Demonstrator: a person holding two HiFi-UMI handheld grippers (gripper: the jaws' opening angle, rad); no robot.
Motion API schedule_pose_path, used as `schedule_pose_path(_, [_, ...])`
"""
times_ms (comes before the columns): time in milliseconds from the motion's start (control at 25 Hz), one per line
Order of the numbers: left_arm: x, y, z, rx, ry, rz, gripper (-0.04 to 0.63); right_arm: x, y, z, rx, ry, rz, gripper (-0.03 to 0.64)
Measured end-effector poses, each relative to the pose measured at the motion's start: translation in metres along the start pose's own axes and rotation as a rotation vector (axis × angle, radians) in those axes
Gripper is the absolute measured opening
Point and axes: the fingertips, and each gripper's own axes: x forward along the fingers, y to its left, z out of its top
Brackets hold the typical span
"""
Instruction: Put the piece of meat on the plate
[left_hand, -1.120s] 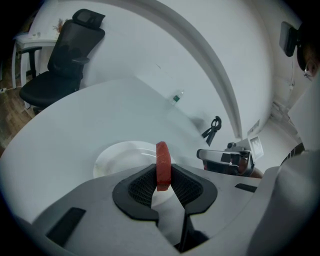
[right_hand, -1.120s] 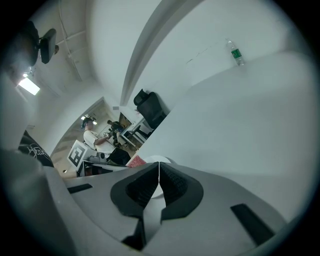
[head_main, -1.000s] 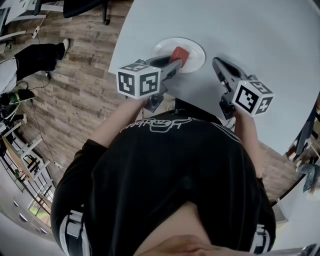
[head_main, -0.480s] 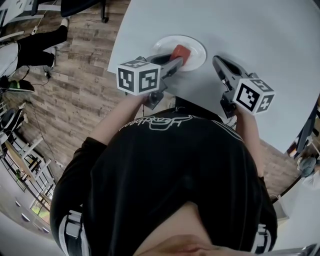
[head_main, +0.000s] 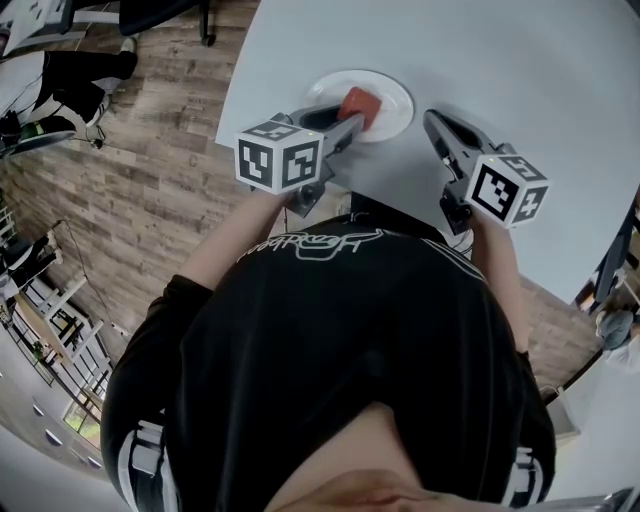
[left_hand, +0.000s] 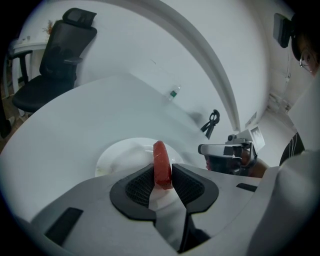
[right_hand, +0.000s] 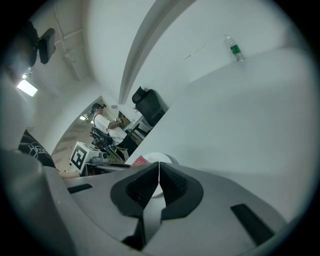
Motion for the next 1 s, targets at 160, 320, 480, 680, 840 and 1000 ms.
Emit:
schedule_pose_path(160, [0.002, 0.003, -0.002, 0.029, 0.009, 0.023, 0.127, 0.001, -0.001, -0.002, 0.004, 0.003, 0.001, 0.010])
schedule_pose_path(320, [0.002, 0.004, -0.002, 0.081, 0.012, 0.052, 0.146, 0.002, -0.002, -0.003, 0.014, 0.003, 0.004, 0.011])
schedule_pose_path(480, [0.001, 0.005, -0.001, 0.129, 0.012, 0.085, 0.156, 0.001, -0.001, -0.003, 0.024, 0.002, 0.011, 0.009])
schedule_pose_path(680, [0.001, 0.006, -0.001, 0.168, 0.017, 0.126, 0.161, 0.002, -0.001, -0.003, 0.022, 0.003, 0.013, 0.011])
schedule_pose_path(840, [0.000, 0.010, 0.000, 0.183, 0.022, 0.156, 0.166, 0.002, 0.000, -0.003, 0.029, 0.007, 0.018, 0.011])
schedule_pose_path(1000, [0.001, 0.011, 0.001, 0.171, 0.020, 0.155, 0.167, 0.002, 0.000, -0.003, 0.029, 0.010, 0.021, 0.011])
